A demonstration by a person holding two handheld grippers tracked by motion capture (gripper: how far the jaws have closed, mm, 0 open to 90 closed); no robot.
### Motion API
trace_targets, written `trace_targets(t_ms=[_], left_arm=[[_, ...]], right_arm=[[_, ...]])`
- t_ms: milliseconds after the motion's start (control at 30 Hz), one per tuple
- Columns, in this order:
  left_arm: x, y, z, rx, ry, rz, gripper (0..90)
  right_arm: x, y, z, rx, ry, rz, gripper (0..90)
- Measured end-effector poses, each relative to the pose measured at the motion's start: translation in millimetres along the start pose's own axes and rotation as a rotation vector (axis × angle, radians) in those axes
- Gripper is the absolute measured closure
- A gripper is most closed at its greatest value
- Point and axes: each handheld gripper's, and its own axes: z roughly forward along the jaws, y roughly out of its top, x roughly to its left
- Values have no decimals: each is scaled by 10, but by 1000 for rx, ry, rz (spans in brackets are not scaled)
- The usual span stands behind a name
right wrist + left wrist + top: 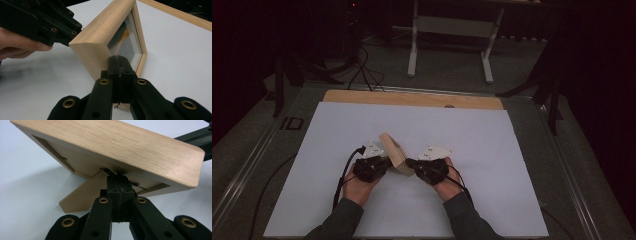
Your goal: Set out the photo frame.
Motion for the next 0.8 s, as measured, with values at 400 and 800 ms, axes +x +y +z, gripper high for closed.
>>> trace_targets(t_ms=[400, 800], left_arm=[[16, -2, 22, 6, 16, 9, 896], [44, -2, 22, 8, 13, 3, 896]], right_arm=[[43, 4, 10, -4, 16, -2, 898], [86, 13, 27, -8, 27, -4, 898]])
